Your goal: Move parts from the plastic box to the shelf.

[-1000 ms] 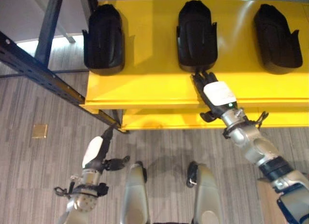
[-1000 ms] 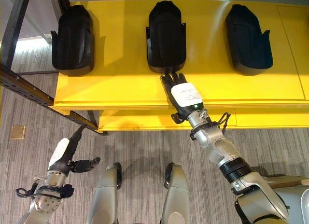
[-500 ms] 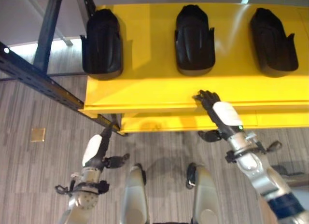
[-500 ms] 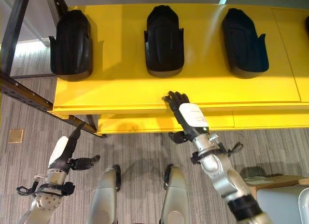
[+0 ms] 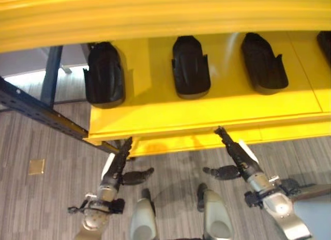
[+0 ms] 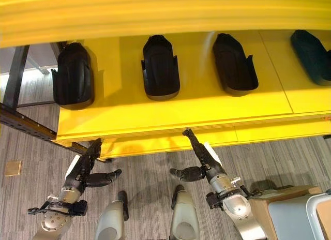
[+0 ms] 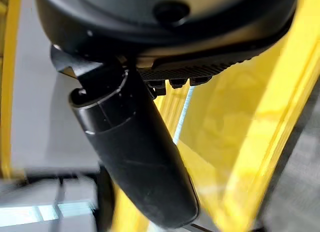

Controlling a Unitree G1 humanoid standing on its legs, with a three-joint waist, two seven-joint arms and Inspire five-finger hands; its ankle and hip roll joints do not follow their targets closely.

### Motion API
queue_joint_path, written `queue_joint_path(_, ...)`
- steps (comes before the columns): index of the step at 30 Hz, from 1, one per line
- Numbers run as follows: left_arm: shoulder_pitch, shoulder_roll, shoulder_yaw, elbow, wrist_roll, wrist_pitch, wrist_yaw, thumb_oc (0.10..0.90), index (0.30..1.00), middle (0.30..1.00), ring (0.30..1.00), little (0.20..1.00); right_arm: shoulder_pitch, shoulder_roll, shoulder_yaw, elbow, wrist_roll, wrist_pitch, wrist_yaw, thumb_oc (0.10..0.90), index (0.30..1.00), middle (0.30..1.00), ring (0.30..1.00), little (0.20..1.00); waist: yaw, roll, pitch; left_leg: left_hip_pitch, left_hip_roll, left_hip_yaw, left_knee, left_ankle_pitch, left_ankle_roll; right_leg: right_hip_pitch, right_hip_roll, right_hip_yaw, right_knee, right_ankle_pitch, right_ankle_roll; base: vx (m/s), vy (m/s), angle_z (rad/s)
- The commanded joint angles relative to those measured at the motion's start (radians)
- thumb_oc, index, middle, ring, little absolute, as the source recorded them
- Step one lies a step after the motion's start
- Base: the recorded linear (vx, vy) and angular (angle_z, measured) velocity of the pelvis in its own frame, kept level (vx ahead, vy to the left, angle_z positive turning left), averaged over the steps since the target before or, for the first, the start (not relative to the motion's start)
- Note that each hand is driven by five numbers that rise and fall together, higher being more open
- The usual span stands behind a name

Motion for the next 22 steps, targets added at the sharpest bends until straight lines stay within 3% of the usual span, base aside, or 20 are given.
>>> queue_joint_path(1,0.035,0.034,0.001,-0.063,-0.096,-0.103,-0.046,0.9,1.0,1.0,1.0,1.0,-0.034,-0.053,-0.033,-0.081,0.097,-0.104,0.017,0.9,1.0,1.0,1.0,1.0,-0.014,-0.012,-0.198,-0.025,0.045,-0.032,-0.073,0.068,-0.009,0.051,-0.049,0.045,-0.133,0.082,0.088,0.03,-0.021,-0.09)
queue_joint_path(4,0.059,-0.035,-0.026,-0.006,-0.239,-0.078,-0.098,0.9,1.0,1.0,1.0,1.0,0.019,-0.01,-0.024,-0.042,0.166,-0.09,0.03,0.9,1.0,1.0,1.0,1.0,-0.028,0.002,-0.283,0.052,0.059,0.013,-0.2,0.116,-0.016,0.126,-0.037,0.031,-0.282,0.13,0.097,0.04,-0.024,-0.12)
queue_joint_path(10,0.056,-0.08,-0.057,0.02,-0.337,-0.058,-0.113,0.9,1.0,1.0,1.0,1.0,0.041,0.026,-0.011,-0.012,0.215,-0.082,0.009,0.9,1.0,1.0,1.0,1.0,-0.038,0.014,-0.347,0.096,0.064,0.039,-0.272,0.141,-0.02,0.171,-0.036,0.027,-0.363,0.156,0.099,0.01,-0.005,-0.04)
queue_joint_path(22,0.047,-0.106,-0.074,0.086,-0.39,-0.055,-0.118,0.9,1.0,1.0,1.0,1.0,0.038,0.056,0.021,0.035,0.26,-0.082,0.004,0.9,1.0,1.0,1.0,1.0,-0.046,0.014,-0.397,0.116,0.061,0.062,-0.266,0.133,-0.014,0.189,-0.046,0.053,-0.382,0.17,0.102,0.0,0.002,-0.03)
